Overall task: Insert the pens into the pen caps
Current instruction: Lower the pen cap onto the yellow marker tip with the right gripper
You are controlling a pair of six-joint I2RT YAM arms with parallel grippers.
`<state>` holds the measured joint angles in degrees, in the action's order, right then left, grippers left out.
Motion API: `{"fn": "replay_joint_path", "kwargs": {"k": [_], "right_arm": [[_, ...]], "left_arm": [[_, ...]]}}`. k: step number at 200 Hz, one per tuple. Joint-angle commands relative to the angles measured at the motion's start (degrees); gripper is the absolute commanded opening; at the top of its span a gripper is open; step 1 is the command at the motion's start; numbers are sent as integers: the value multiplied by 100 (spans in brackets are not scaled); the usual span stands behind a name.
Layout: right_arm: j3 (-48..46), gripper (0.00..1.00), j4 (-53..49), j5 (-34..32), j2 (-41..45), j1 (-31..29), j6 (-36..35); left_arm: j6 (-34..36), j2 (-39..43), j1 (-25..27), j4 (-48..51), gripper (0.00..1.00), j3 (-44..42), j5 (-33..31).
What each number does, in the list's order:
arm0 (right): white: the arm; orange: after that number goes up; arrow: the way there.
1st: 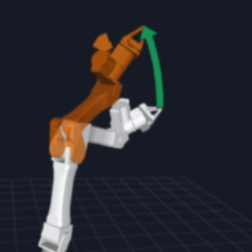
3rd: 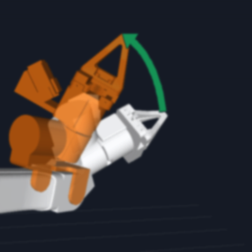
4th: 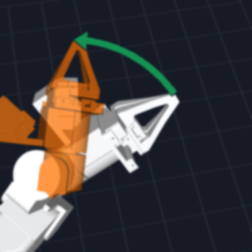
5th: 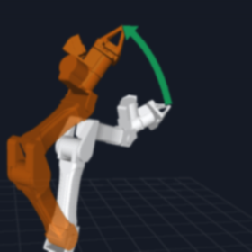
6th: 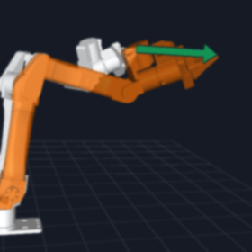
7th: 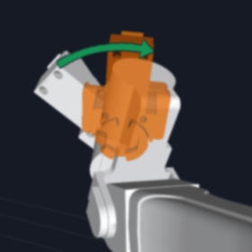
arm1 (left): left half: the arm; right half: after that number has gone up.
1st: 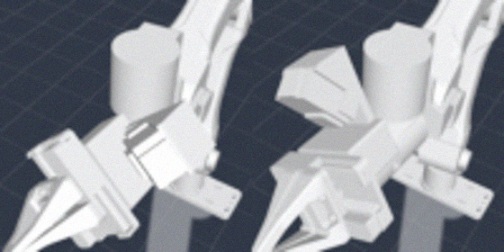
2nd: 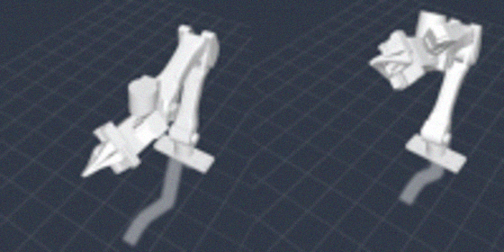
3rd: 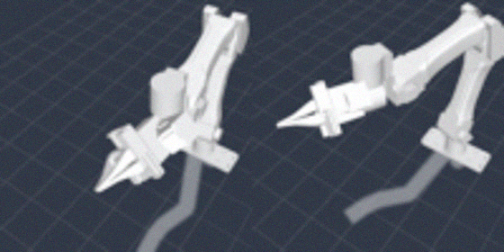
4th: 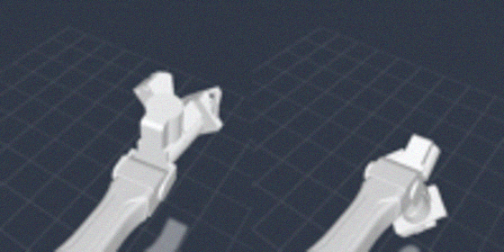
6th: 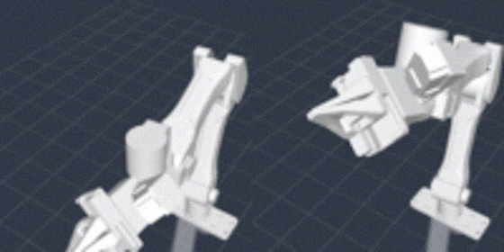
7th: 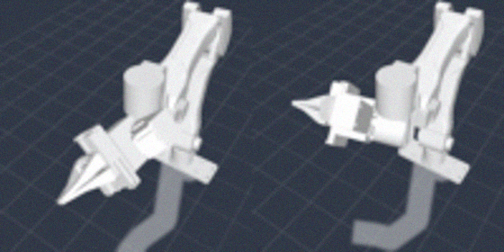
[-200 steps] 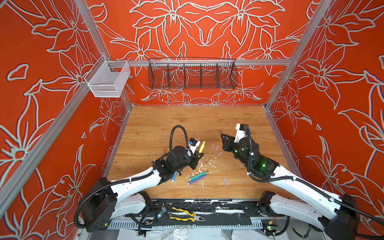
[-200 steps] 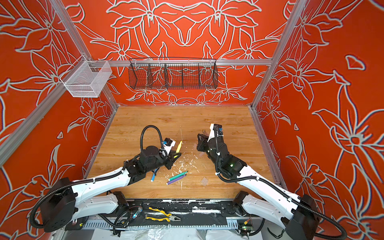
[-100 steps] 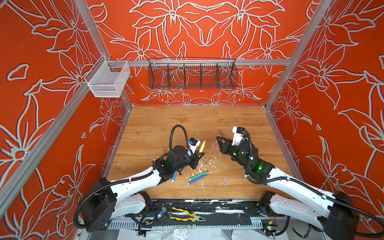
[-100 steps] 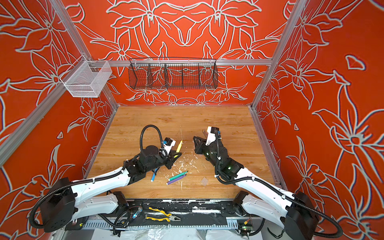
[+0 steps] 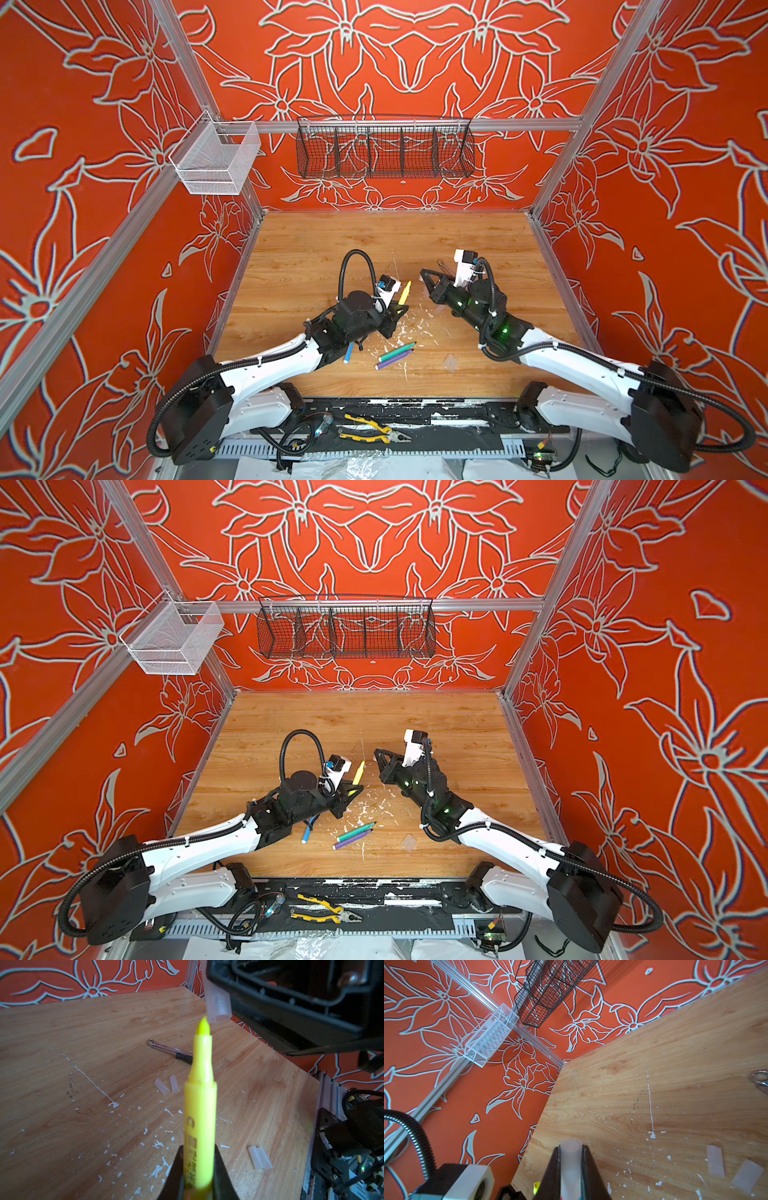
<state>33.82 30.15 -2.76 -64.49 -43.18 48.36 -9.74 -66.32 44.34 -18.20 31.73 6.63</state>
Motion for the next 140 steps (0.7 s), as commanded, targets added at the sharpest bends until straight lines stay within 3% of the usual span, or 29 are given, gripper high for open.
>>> {"fn": "replay_joint_path", "kwargs": {"k": [1, 56, 140], "right_arm": [[71, 0, 572, 254, -219, 12, 175], [222, 0, 910, 618, -599, 11, 122], [36, 0, 923, 513, -132, -42, -142]], "left_arm": [[-28, 31, -4, -88, 0, 167, 80], [-85, -62, -4, -36, 0, 205, -28], [-85, -109, -4, -39, 0, 238, 104]]}}
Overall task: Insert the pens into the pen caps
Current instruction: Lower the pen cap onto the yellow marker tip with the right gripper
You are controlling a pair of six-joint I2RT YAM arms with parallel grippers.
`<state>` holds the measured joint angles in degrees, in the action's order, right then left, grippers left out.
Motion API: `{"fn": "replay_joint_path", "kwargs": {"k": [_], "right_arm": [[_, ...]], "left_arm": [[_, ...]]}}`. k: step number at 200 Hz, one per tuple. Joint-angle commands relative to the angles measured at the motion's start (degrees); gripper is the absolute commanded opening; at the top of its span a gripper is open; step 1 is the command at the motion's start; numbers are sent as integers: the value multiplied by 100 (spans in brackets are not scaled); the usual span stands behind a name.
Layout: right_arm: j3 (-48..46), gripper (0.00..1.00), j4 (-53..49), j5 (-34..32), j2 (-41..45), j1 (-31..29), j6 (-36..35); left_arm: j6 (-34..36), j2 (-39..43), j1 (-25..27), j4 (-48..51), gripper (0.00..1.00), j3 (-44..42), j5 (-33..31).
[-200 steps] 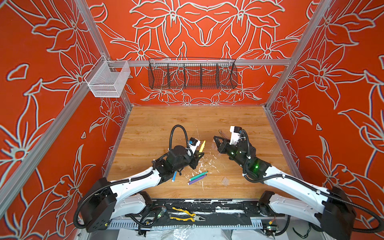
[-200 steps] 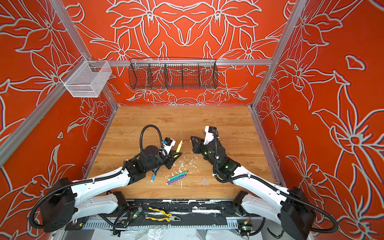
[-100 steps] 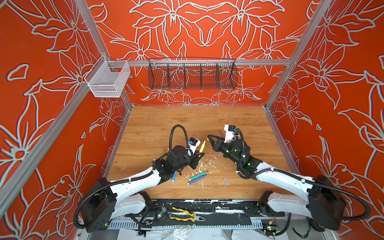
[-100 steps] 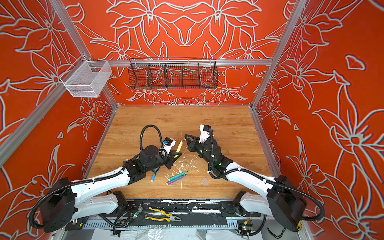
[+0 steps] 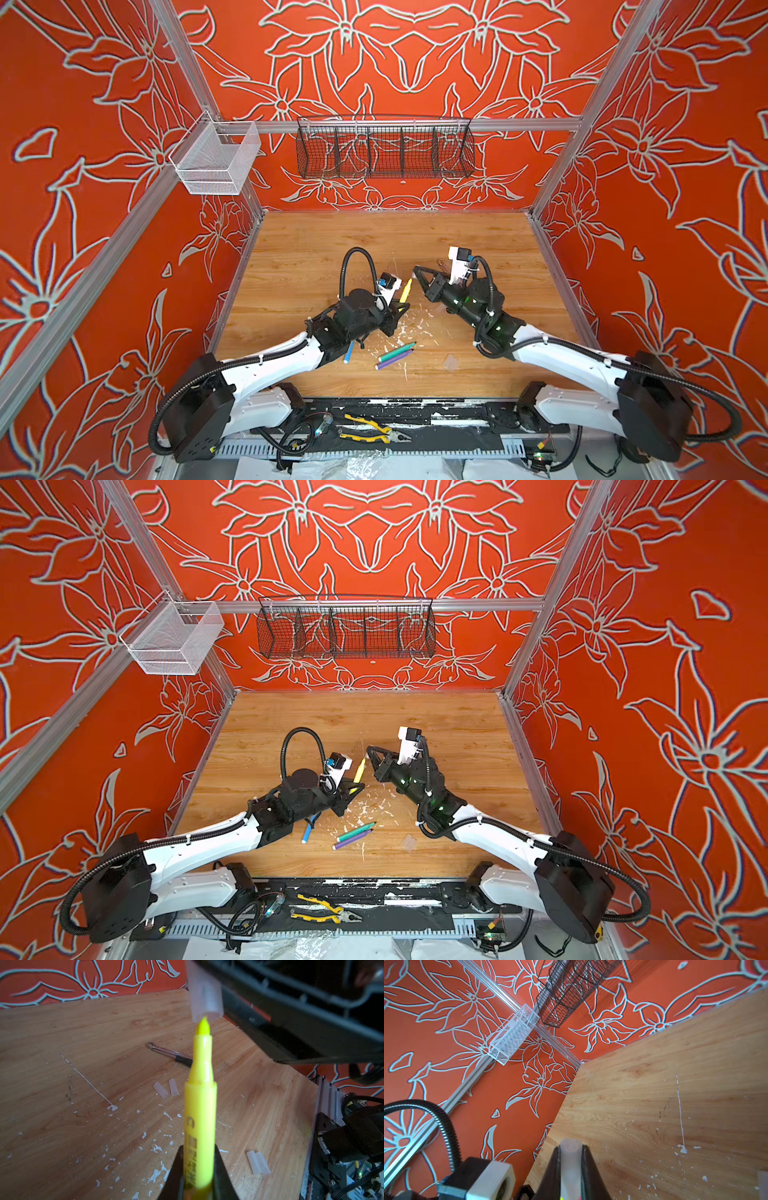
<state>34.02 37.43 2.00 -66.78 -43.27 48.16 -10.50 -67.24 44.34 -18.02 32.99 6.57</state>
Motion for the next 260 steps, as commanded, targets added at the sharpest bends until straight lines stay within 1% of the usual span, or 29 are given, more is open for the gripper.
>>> {"fn": "replay_joint_path", "kwargs": {"k": [1, 68, 129, 193, 245, 260], "right_arm": [[17, 0, 195, 32, 97, -37, -127], [174, 0, 251, 206, -137, -82, -130], [10, 0, 493, 204, -153, -169, -122], [-308, 0, 502, 23, -31, -285, -123], [-339, 0, 445, -186, -15, -310, -219], [-320, 0, 456, -159, -45, -313, -203]], "left_arm": [[-11, -13, -4, -59, 0, 111, 114], [-27, -8, -4, -70, 0, 97, 112], [-48, 30, -4, -44, 0, 86, -2], [-70, 62, -4, -70, 0, 80, 37], [-66, 170, -4, -140, 0, 0, 90], [-59, 169, -4, -114, 0, 18, 56]]}}
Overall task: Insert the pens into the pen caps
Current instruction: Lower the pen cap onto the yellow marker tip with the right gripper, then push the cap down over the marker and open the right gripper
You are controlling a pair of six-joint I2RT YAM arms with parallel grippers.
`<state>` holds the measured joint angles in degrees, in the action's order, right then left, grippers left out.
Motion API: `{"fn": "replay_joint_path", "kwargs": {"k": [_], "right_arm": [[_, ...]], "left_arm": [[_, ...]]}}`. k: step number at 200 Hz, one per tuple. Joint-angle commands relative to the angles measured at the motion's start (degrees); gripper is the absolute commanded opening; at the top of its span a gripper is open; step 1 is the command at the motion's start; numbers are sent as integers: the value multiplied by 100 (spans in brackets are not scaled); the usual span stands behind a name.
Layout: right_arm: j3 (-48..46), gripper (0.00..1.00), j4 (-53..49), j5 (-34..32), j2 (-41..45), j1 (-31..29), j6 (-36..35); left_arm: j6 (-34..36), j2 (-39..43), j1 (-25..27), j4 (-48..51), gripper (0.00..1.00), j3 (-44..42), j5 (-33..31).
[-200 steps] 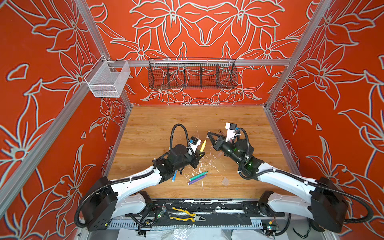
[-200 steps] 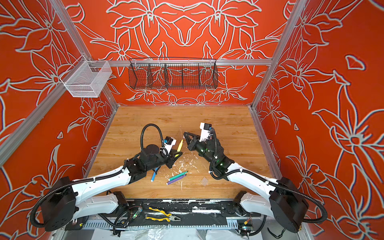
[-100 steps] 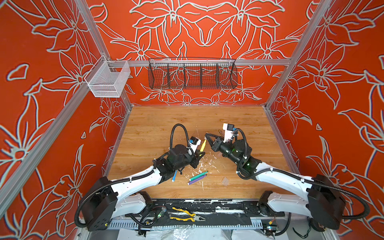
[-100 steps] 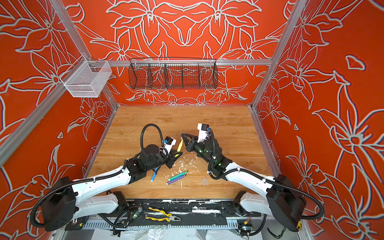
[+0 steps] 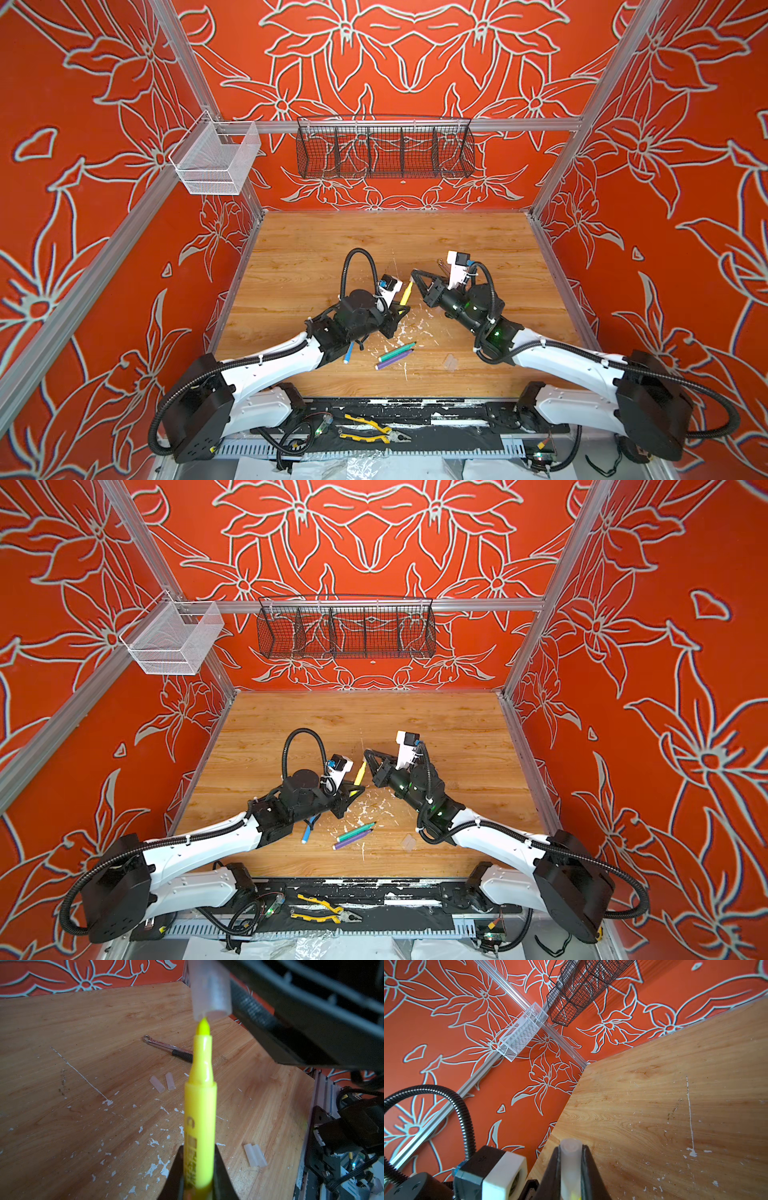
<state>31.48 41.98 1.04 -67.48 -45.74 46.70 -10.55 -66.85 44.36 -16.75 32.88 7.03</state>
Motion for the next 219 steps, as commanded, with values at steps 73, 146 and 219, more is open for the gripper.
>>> {"fn": "replay_joint_path", "kwargs": {"k": [73, 146, 219], "right_arm": [[-19, 0, 266, -103, -281, -355, -56], [-388, 0, 1184, -583, -826, -940, -5], [-735, 0, 2265, -544, -1315, -1043, 48]], "left_arm": [[-149, 90, -19, -154, 0, 71, -166], [-237, 238, -38, -331, 0, -55, -135], [-285, 274, -68, -333, 0, -68, -74]]}}
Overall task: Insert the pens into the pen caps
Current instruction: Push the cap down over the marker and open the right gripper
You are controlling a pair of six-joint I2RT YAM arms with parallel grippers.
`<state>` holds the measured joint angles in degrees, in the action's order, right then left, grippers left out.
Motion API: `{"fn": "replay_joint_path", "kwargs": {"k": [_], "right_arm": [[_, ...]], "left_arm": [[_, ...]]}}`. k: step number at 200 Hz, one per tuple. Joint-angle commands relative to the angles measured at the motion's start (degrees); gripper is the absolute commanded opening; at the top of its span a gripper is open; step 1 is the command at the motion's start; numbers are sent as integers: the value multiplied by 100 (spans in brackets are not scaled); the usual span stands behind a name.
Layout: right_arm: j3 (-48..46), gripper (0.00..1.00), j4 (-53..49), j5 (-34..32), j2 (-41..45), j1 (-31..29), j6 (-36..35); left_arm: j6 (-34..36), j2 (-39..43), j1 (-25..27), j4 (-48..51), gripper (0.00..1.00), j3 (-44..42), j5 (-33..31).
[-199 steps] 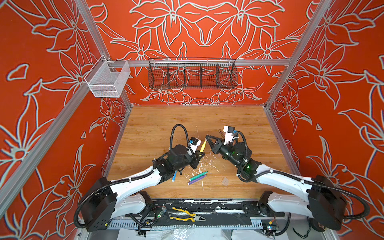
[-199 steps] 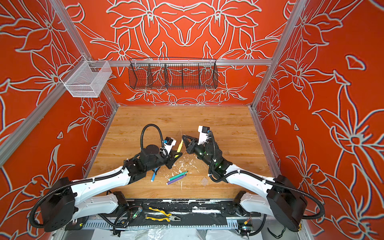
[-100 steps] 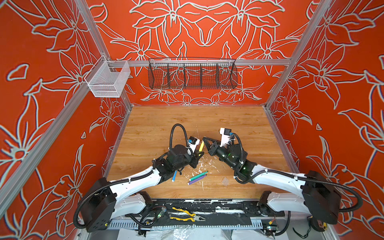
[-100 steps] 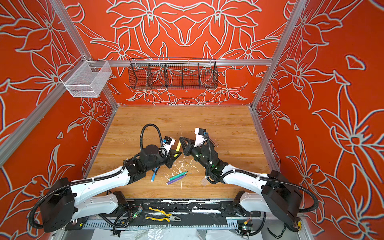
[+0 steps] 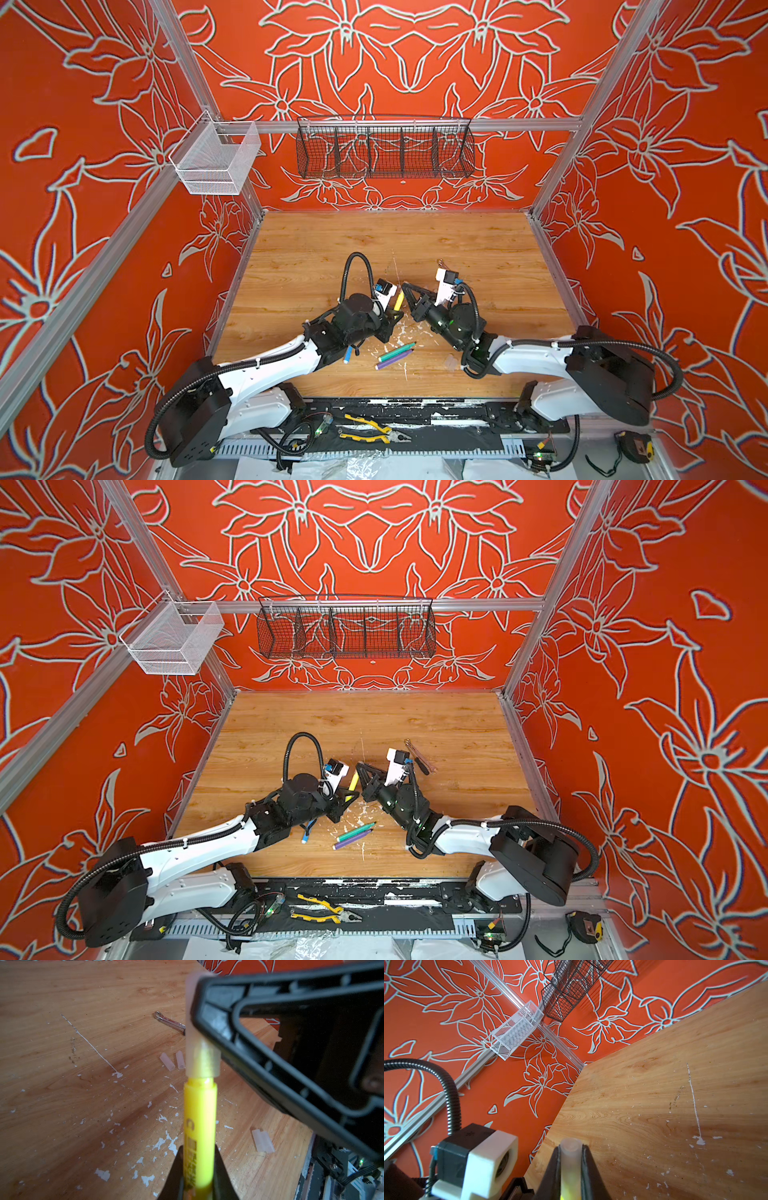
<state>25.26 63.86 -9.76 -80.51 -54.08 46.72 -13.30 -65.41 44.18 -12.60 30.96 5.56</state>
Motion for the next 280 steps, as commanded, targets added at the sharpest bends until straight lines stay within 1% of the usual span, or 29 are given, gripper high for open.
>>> {"fn": "replay_joint_path", "kwargs": {"k": [1, 12, 31, 66, 97, 131, 163, 190, 227, 260, 280], "right_arm": [[-115, 0, 76, 536, -6, -208, 42], [-132, 0, 52, 538, 79, -216, 19], [-212, 8, 16, 472, 204, -225, 19], [-308, 13, -51, 396, 393, -225, 0], [-341, 25, -221, 372, 606, -225, -22], [-468, 44, -481, 226, 1011, -225, -48], [-529, 53, -1119, -18, 1633, -226, -93], [-254, 54, -2084, -414, 2050, -210, -12], [590, 55, -3066, -366, 2043, -184, -264], [1002, 55, -3428, -755, 1879, -148, -391], [1213, 55, -3546, -687, 1721, -56, -393]], "left_arm": [[-12, 132, -55, -750, 0, 123, 74], [-24, 143, -68, -782, 0, 97, 109], [-28, 191, -85, -831, 0, 54, 162], [3, 241, -85, -866, 0, 26, 252], [28, 232, -85, -898, 0, 23, 273], [37, 230, -85, -928, 0, 1, 296], [55, 231, -85, -935, 0, -9, 305], [116, 230, -85, -939, 0, -9, 331], [181, 233, -88, -954, 0, -22, 347], [196, 246, -85, -954, 0, -20, 358], [205, 230, -90, -944, 0, -12, 382]]}}
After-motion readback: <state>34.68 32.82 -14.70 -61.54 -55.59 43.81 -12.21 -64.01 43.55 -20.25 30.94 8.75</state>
